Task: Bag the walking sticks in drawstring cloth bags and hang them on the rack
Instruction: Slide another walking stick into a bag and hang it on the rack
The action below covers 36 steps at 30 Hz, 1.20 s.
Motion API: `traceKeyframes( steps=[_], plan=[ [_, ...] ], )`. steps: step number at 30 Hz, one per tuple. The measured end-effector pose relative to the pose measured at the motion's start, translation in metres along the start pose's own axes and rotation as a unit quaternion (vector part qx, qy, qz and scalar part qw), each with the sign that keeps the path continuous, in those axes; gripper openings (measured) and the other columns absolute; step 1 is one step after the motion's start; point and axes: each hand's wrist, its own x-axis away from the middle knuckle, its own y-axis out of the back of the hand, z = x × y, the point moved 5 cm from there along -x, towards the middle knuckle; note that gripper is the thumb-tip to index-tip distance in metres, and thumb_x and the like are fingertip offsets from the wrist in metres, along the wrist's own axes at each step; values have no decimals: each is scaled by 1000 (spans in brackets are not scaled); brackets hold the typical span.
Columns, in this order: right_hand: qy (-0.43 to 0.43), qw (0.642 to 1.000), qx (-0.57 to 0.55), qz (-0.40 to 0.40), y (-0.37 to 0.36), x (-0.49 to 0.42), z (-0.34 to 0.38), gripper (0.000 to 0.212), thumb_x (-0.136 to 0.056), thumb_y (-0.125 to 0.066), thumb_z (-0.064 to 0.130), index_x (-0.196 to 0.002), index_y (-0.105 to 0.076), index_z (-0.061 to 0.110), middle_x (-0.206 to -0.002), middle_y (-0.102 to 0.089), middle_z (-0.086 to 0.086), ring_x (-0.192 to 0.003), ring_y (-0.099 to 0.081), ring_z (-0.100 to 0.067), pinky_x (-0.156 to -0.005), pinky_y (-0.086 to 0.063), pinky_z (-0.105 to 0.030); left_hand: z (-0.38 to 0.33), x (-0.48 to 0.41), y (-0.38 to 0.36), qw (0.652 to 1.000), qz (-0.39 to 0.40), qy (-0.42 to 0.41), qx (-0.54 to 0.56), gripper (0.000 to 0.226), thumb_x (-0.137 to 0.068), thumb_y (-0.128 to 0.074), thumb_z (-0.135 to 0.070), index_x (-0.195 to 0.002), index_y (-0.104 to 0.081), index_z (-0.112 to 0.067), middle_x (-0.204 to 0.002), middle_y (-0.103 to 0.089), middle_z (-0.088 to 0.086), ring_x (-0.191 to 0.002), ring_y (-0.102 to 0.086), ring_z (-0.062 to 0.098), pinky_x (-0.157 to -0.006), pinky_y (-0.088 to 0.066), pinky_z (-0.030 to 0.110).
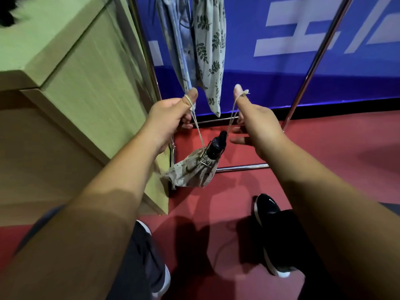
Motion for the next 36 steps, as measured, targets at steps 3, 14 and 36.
traceKeyframes(
  steps=[3, 14, 36],
  plan=[
    [34, 999, -30, 27, -11, -3, 1, 58, -85, -73, 75, -76, -63, 18, -72, -60, -1, -67, -60, -19, -75, -59, -38, 0, 2, -10, 1000, 17, 1, 16, 37, -99, -72, -40, -78, -71, -10, -75, -74, 8, -71, -67, 22, -75, -60, 33],
    [67, 994, 3, 84, -30, -3, 14, 28, -106, -66, 30, -93, -76, 7, -80, -76, -12, -71, -73, -25, -72, -60, -38, 5, 7, -33, 999, 39, 30, -9, 20, -96, -78, -17, -115, -77, -10, -91, -79, 7, -79, -77, 17, -70, -64, 30],
    [18, 986, 1, 167, -22, 96, 88, 12, -94, -60, 18, -86, -66, 11, -67, -48, -2, -49, -28, -14, -51, -21, -29, -60, 76, -32, 967, 184, -35, -175, 60, -77, -60, -1, -129, -67, -30, -127, -75, 0, -121, -69, 27, -96, -50, 39]
  ],
)
